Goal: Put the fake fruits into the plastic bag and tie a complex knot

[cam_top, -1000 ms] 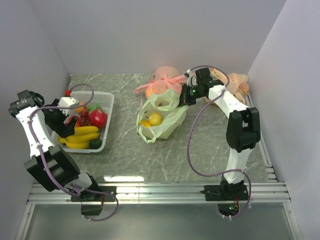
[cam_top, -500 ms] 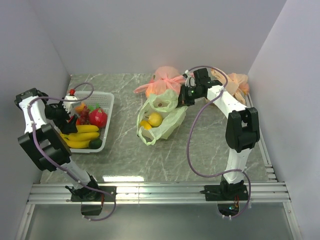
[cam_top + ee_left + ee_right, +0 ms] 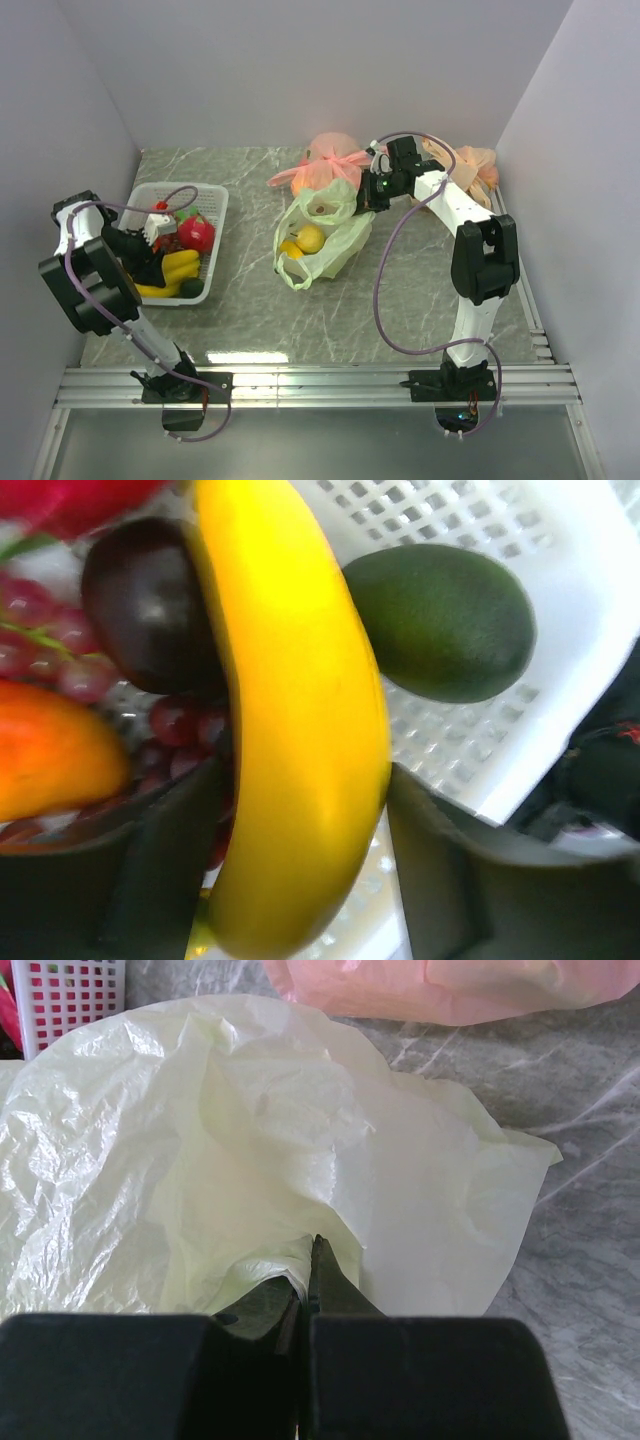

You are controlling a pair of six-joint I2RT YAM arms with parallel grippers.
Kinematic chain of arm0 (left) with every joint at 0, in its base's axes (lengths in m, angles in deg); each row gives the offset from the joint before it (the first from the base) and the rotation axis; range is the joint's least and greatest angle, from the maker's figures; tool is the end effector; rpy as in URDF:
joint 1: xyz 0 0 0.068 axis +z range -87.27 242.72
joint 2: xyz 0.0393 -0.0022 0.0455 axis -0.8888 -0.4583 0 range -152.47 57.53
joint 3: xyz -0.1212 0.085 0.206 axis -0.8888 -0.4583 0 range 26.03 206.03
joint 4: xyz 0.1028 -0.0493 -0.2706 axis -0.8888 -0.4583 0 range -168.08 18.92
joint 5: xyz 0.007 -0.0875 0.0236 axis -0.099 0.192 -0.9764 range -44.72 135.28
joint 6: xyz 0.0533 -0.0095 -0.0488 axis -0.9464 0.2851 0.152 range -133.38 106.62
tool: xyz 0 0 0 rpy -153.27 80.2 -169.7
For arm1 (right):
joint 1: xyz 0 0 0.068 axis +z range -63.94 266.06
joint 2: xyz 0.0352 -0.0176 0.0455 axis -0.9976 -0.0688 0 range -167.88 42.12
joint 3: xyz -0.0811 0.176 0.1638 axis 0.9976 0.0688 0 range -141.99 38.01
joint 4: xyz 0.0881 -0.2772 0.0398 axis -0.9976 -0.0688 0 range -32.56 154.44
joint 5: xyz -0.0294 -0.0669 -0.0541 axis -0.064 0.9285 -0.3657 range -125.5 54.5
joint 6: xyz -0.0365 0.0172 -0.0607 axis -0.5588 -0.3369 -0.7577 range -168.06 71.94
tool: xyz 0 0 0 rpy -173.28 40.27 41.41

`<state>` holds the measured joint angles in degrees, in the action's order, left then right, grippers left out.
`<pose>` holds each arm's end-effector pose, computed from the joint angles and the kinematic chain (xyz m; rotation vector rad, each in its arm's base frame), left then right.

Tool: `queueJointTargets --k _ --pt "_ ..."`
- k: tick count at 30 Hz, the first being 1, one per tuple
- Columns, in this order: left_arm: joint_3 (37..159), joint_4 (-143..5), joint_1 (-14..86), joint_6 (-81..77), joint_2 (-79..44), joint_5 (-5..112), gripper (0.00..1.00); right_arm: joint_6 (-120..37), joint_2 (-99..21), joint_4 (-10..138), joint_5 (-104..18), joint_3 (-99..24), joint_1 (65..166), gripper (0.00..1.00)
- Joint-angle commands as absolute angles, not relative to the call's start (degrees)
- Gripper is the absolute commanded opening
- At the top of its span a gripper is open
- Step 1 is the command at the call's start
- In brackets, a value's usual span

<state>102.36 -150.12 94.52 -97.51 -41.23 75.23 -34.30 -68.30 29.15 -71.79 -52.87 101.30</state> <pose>0.2818 0.1392 0.1799 1.1406 2.4878 -0.6211 0.4334 0.1552 0.2051 -0.2953 2.5238 1.0024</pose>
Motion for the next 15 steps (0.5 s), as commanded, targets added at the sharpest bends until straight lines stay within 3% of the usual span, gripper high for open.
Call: queueJointTargets --k 1,2,4,5,8,11,15 --pt "106.7 -150.0 94.4 -95.3 -43.5 75.7 0.61 -35.3 -68.7 28.8 -70.9 -55.2 101.6 0.00" --pt "108.6 -150.1 94.4 -94.9 -43.5 75.9 0.46 -35.3 -68.7 28.8 -70.8 -55.2 101.7 0.00" --pt "109.9 -150.1 94.3 -94.8 -42.4 76.7 0.34 -35.2 -68.7 28.7 -70.8 -55.3 101.6 0.00" --pt "110.5 -150.0 94.4 -95.2 -40.7 77.1 0.22 -35.2 -68.7 28.7 -70.8 -55.4 101.5 0.00" --pt "111.1 -150.0 94.4 -95.6 -36.4 78.9 0.08 -35.5 -68.8 28.5 -70.8 -55.8 101.7 0.00" --pt "111.8 -149.9 94.1 -95.9 -32.7 80.5 0.00 -35.7 -68.7 28.1 -71.0 -55.9 101.7 0.00" --pt "114.4 -150.0 94.1 -94.3 -29.1 85.4 0.00 -35.4 -68.5 28.4 -71.6 -55.5 101.6 0.00"
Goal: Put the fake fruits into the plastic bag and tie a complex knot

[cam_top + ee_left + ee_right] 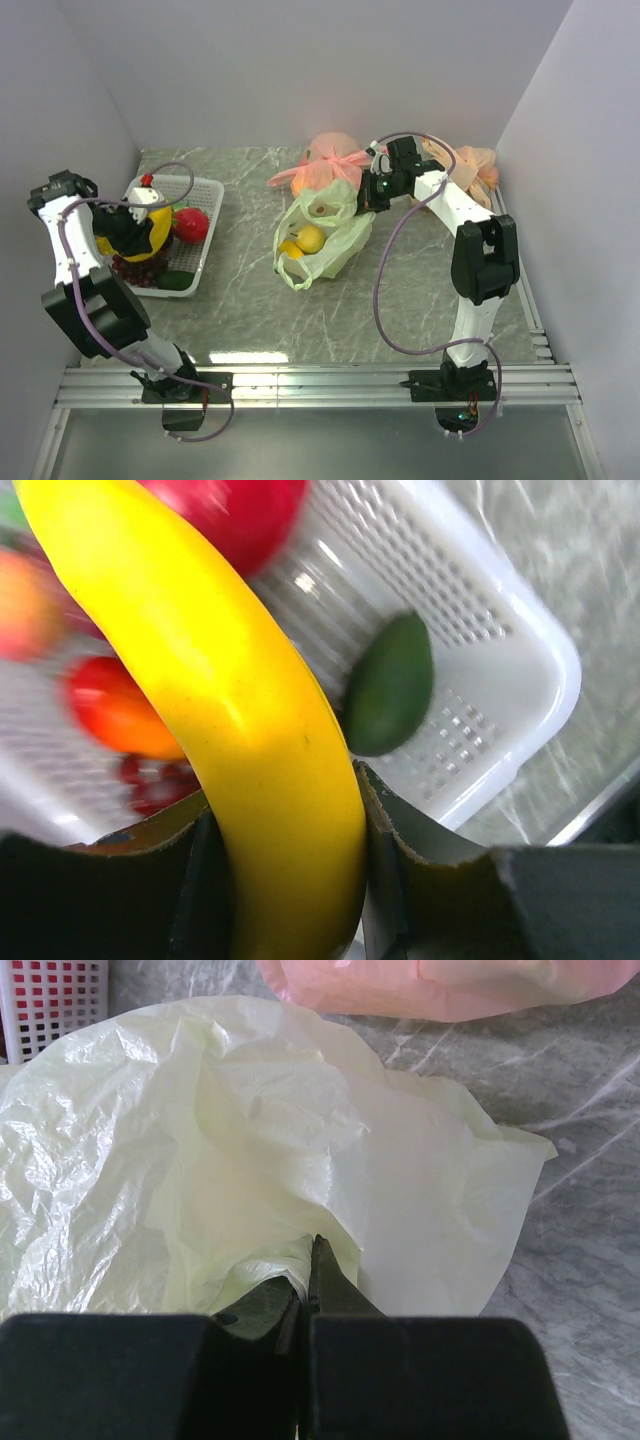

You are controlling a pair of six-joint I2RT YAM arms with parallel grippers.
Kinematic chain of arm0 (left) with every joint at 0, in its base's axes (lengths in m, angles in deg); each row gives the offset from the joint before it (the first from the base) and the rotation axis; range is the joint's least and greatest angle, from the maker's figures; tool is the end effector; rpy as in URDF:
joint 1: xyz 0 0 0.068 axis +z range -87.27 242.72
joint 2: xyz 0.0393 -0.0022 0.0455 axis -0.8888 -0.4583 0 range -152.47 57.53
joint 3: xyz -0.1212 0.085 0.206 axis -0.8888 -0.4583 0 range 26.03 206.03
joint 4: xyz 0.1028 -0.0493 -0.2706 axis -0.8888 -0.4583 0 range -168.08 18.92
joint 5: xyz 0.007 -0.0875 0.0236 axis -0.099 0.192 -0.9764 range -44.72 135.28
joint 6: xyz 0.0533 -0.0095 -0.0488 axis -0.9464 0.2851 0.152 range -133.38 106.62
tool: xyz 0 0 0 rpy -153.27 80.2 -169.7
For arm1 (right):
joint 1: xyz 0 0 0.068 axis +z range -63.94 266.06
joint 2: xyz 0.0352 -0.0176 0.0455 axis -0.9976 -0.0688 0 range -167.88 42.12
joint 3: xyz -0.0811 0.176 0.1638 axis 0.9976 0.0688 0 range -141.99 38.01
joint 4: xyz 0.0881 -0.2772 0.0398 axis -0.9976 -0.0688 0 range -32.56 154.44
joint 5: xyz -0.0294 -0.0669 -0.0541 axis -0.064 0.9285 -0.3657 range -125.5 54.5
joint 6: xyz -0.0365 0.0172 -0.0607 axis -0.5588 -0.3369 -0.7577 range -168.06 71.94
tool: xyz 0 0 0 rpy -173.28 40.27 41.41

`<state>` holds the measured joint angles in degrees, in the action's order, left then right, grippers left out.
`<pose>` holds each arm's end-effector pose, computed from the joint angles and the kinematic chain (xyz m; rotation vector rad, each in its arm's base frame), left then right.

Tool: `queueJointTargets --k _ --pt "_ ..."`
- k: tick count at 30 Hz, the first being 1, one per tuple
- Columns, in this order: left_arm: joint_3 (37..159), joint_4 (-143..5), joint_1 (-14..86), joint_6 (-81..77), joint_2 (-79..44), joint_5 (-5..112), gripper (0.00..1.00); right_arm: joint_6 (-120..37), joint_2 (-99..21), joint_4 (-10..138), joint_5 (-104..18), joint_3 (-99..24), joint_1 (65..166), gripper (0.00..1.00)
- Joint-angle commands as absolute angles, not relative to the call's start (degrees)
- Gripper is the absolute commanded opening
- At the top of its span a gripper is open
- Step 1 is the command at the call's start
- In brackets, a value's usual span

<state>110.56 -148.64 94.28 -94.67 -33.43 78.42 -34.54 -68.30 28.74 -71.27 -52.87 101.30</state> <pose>0.2910 0.1399 0.2620 1.1242 2.3290 -0.3124 0.4330 0.1547 0.2043 -0.2943 2.5312 0.9895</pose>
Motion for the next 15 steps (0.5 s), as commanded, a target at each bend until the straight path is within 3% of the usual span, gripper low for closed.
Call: queueJointTargets --k 1,6,15 --pt "115.1 -150.0 93.8 -93.1 -28.8 86.6 0.00 -35.3 -68.5 28.6 -71.6 -55.6 101.6 0.00" --pt "122.3 -149.7 90.1 -87.0 -28.6 98.2 0.00 -35.0 -68.5 28.8 -71.7 -56.2 101.6 0.00" --pt "130.6 -147.4 60.7 -76.2 -33.7 100.1 0.00 -33.6 -66.8 30.2 -72.5 -55.8 101.5 0.00"
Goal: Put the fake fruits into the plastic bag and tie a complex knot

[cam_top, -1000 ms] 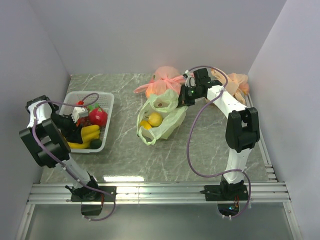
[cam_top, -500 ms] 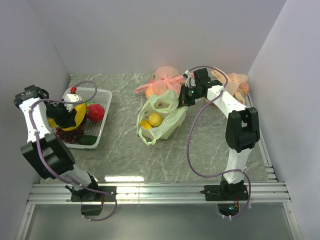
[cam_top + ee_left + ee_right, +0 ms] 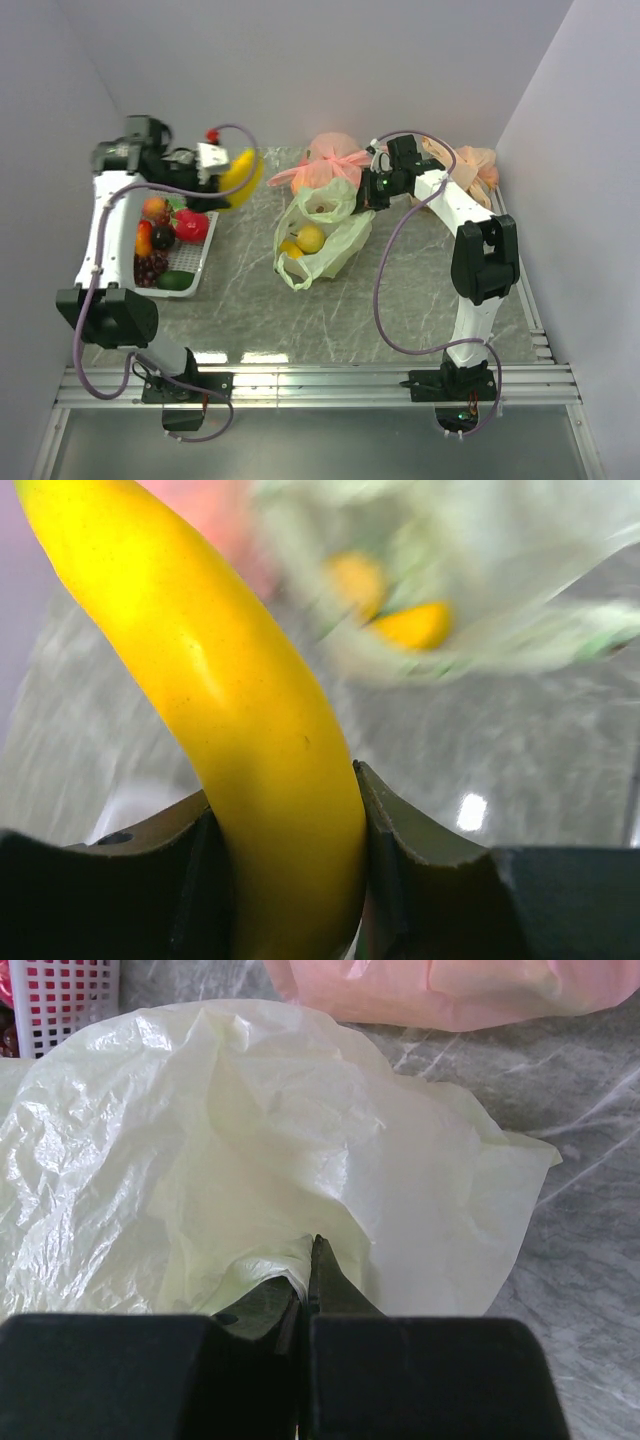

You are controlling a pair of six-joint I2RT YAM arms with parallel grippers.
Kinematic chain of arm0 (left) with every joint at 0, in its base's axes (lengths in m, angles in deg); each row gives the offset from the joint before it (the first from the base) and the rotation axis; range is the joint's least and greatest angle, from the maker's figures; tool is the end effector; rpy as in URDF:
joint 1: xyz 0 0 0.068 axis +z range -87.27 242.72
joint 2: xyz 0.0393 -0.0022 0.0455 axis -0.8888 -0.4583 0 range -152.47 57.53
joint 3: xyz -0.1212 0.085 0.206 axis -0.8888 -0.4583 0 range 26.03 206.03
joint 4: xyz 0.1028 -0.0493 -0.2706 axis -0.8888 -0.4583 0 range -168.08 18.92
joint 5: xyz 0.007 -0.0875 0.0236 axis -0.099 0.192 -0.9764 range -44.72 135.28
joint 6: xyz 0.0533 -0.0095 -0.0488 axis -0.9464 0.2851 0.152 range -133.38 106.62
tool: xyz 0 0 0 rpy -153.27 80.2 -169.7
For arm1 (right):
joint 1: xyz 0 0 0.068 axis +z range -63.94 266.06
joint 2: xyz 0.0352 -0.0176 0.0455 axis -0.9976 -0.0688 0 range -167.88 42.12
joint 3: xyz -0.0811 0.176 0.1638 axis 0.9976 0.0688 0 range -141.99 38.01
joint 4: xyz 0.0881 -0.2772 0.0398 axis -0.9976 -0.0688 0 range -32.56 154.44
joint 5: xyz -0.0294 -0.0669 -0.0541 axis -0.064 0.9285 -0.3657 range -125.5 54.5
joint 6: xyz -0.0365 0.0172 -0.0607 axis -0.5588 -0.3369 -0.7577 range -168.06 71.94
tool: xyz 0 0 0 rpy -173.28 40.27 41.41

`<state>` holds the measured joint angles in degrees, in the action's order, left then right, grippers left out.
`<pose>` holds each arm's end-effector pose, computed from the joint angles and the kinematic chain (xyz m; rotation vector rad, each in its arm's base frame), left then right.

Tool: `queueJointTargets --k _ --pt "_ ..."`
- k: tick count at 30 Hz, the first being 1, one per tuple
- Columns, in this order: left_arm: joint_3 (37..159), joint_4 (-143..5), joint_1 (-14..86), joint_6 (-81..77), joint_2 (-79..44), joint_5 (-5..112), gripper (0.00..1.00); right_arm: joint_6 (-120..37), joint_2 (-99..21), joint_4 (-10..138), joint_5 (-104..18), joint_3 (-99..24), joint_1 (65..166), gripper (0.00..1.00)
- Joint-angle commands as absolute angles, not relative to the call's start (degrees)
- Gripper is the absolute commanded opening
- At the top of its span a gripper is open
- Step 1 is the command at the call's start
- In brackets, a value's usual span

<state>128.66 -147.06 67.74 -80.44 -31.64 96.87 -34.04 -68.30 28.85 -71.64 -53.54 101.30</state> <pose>0.3283 -0.0188 0.3820 1.3509 1.7436 -0.5410 0.4345 0.1554 0.2088 -0.2907 2.5195 1.0004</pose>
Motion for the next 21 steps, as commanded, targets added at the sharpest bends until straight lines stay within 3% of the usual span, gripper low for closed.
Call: queueJointTargets --k 1,9,21 --pt "130.6 -148.5 55.9 -76.9 -34.5 98.2 0.00 -33.1 -66.7 30.2 -72.6 -55.9 101.5 0.00" --pt "125.6 -149.7 41.8 -84.5 -36.7 89.1 0.00 -27.6 -66.9 32.9 -75.4 -58.0 101.4 0.00" --pt "113.0 -149.9 39.4 -92.2 -25.7 83.7 0.00 -17.3 -67.0 36.8 -80.7 -54.7 99.2 0.00"
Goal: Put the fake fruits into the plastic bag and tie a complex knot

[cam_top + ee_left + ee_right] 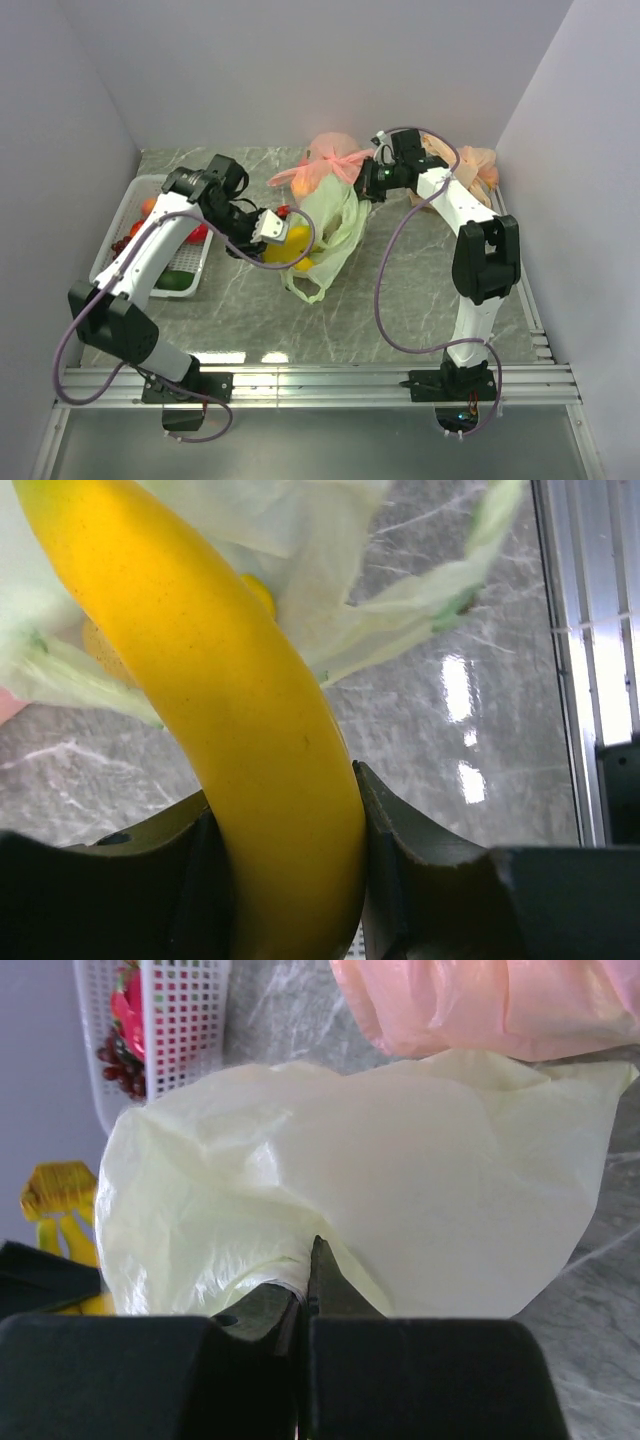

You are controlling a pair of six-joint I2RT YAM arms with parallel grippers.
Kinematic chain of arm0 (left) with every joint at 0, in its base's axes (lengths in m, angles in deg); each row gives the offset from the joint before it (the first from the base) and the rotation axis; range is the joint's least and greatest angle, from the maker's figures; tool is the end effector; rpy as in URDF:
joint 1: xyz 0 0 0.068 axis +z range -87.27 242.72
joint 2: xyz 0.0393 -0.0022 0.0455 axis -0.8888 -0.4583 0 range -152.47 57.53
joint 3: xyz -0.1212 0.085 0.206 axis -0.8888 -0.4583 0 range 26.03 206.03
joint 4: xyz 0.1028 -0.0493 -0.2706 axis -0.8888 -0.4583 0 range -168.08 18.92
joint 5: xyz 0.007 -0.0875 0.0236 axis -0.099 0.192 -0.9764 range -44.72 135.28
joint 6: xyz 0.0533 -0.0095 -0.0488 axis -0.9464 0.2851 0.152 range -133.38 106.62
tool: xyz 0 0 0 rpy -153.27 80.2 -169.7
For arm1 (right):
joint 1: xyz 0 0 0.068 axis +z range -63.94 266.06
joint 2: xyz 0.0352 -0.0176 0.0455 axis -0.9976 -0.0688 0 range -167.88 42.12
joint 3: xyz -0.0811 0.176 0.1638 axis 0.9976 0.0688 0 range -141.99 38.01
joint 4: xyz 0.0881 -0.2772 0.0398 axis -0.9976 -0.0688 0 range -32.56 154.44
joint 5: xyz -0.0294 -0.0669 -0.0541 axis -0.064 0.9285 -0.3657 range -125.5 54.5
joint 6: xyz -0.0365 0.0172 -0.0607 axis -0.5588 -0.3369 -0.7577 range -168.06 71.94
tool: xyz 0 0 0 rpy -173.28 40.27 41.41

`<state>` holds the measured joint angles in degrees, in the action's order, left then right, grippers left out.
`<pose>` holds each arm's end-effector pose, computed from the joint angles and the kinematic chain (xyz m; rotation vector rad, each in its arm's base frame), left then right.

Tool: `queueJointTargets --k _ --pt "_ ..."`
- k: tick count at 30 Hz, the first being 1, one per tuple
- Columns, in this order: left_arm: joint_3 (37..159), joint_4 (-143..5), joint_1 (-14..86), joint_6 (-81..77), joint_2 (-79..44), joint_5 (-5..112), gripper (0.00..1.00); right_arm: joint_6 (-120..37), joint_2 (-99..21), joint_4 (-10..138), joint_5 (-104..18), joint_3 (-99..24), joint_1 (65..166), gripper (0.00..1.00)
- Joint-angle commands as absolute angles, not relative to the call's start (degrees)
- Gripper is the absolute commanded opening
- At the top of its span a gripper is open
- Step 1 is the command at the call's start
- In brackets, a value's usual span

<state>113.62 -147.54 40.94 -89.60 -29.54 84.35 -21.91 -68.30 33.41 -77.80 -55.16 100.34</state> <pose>0.2787 -0.1525 0.3025 1.9907 1.5828 -0.6585 0.4440 0.1551 0.2281 -0.1058 2.4668 1.2083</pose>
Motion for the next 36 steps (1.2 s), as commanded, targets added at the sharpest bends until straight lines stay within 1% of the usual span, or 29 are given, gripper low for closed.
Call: queueJointTargets --k 1,7,9,11,12,13,14,15,16,18,19,20,21,24,28,31,34,36 --pt "112.9 -149.8 38.9 -91.6 -26.3 82.9 0.00 -16.8 -67.0 37.0 -80.9 -54.7 99.1 0.00" --pt "113.4 -150.0 37.5 -88.9 -28.4 81.1 0.00 -13.3 -67.4 38.2 -83.0 -54.5 98.4 0.00" --pt "113.0 -149.8 36.1 -89.2 -28.5 79.6 0.00 -14.4 -67.1 37.9 -83.0 -55.0 98.8 0.00" --pt "115.5 -149.7 34.9 -87.0 -31.7 79.1 0.00 -15.6 -66.9 36.9 -82.5 -55.3 99.6 0.00" --pt "117.7 -149.7 34.5 -81.7 -33.9 79.9 0.00 -17.5 -66.7 36.3 -82.2 -55.4 99.9 0.00" --pt "124.1 -149.7 34.4 -78.4 -38.9 81.2 0.00 -18.6 -66.6 35.7 -81.2 -55.5 100.2 0.00" --pt "127.9 -149.7 34.5 -70.2 -41.8 82.8 0.00 -19.7 -66.3 34.7 -80.9 -55.4 100.6 0.00" --pt "136.1 -149.7 34.6 -65.8 -44.7 83.2 0.00 -21.1 -66.3 34.2 -80.6 -55.3 100.9 0.00" --pt "140.2 -149.7 34.5 -61.6 -50.4 83.2 0.00 -21.4 -66.2 33.9 -80.0 -55.2 101.1 0.00" --pt "150.2 -149.7 35.0 -51.4 -55.1 83.9 0.00 -22.4 -65.9 33.8 -79.7 -55.2 101.2 0.00" --pt "152.6 -149.1 35.2 -48.9 -58.2 84.2 0.00 -22.7 -65.8 33.6 -78.9 -55.4 101.2 0.00" --pt "154.2 -148.1 35.4 -42.3 -59.3 84.0 0.00 -23.2 -65.7 33.2 -78.5 -55.8 101.2 0.00" --pt "156.2 -146.0 35.7 -39.5 -60.1 83.1 0.00 -24.1 -65.6 32.8 -78.0 -56.0 101.1 0.00" --pt "154.2 -142.0 35.8 -31.0 -60.4 81.2 0.00 -25.0 -65.3 32.4 -76.5 -56.7 101.1 0.00" --pt "152.9 -144.8 36.1 -26.0 -61.6 81.6 0.00 -24.4 -65.0 33.1 -75.4 -57.4 100.9 0.00" --pt "155.6 -147.1 38.2 -20.5 -64.3 84.2 0.00 -24.2 -64.6 34.1 -75.7 -57.5 101.1 0.00" --pt "157.4 -144.0 39.6 -11.6 -65.3 85.2 0.00 -24.3 -65.0 34.1 -76.2 -57.2 101.3 0.00" --pt "156.9 -139.1 39.2 -6.5 -64.9 83.7 0.00 -23.7 -65.5 34.0 -76.5 -57.0 101.6 0.00"
